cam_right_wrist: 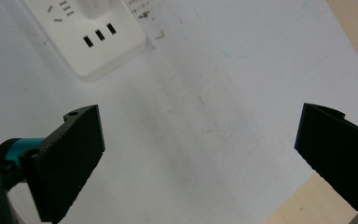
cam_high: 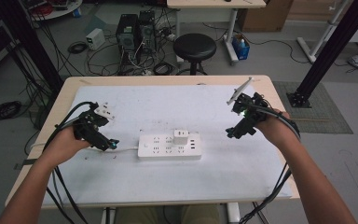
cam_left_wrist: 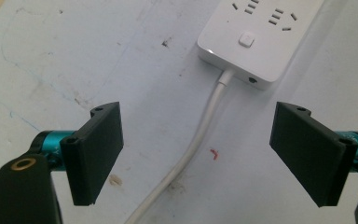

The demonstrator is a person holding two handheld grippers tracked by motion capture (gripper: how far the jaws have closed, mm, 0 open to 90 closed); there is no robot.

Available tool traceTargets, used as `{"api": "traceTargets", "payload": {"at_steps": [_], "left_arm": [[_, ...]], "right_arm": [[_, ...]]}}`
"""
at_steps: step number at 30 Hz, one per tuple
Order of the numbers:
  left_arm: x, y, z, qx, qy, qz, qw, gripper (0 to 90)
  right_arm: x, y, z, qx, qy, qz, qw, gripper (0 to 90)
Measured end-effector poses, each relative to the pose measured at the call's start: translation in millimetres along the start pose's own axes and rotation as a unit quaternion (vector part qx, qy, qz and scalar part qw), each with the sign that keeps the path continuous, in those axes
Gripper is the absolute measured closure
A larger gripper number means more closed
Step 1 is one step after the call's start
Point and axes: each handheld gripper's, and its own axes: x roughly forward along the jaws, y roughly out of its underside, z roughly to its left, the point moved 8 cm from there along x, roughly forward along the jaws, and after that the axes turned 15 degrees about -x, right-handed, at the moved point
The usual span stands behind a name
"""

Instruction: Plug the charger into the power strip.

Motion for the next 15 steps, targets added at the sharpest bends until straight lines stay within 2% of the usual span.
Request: {"api": "traceTargets", "payload": {"at_steps": [4,7,11,15], "left_arm": [[-0.5,-3.0,2.0,0.005,-0.001,0.0,1.0,17.3],[0.3,-1.9,3.8,0.002,-0.004,0.004,1.0,17.3],[0.8,0.6,5.9,-0.004,-0.006,0.003,1.0,17.3],[0.6,1.8,5.4,-0.006,-0.008,0.002,1.0,17.3]], "right_arm": [[-2.5,14.3,3.9,0.011,-0.002,0.003,0.9999,0.7],[-1.9,21.5,7.7,0.008,-0.011,0.014,0.9998,0.8],[2.2,24.0,8.7,0.02,-0.012,0.012,0.9996,0.8],[6.9,24.9,12.3,0.019,-0.02,0.013,0.9995,0.7]]}}
